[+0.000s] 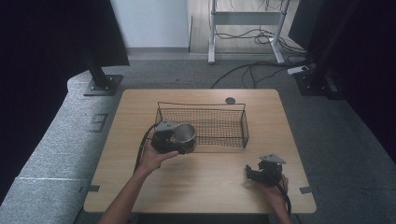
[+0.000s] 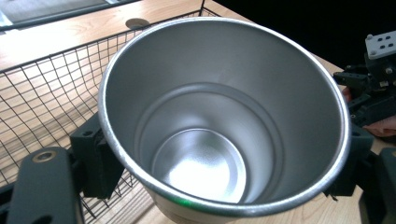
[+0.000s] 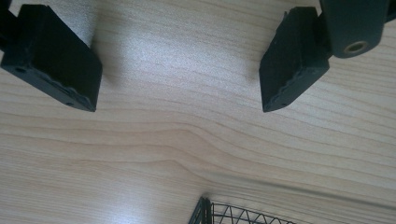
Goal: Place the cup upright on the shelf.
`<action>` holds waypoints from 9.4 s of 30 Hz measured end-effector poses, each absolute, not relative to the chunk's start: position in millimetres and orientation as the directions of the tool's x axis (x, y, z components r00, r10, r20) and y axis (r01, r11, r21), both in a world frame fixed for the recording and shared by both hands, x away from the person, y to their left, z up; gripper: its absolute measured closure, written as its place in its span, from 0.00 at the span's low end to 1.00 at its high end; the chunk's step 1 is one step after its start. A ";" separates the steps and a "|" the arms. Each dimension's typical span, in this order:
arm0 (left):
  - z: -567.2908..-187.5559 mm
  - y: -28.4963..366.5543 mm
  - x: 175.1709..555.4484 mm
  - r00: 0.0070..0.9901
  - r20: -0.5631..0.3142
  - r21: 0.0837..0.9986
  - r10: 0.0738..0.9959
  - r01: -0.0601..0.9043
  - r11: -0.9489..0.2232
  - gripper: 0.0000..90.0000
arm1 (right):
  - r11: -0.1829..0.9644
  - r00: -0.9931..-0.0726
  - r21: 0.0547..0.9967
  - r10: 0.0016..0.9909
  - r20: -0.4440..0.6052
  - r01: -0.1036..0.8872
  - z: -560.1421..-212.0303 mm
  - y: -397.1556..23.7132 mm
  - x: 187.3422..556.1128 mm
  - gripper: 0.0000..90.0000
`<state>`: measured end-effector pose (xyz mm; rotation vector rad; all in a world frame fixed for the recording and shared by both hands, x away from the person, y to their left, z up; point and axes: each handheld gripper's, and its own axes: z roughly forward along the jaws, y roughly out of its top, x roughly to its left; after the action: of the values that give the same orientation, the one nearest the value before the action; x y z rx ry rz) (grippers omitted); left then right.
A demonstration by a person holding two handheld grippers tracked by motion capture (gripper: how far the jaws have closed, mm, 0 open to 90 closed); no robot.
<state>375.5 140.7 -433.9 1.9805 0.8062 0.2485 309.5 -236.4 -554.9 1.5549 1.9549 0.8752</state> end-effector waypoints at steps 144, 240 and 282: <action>-470.0 109.6 498.9 0.675 -0.148 0.662 0.723 0.610 -0.435 0.20 | 0.144 -0.227 0.739 0.974 0.012 0.658 -554.9 -236.9 310.2 0.15; -414.5 149.5 422.7 0.769 -0.147 0.809 0.623 0.455 -0.371 0.14 | 0.145 -0.228 0.738 0.974 0.013 0.659 -554.8 -237.1 310.2 0.15; -479.0 190.9 311.4 0.774 -0.072 0.805 0.629 0.417 -0.421 0.16 | 0.143 -0.226 0.738 0.974 0.014 0.660 -554.8 -236.8 310.3 0.15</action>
<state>311.4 190.9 -479.0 2.0749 0.7797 0.3013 310.3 -236.8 -554.8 1.5591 1.9500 0.8719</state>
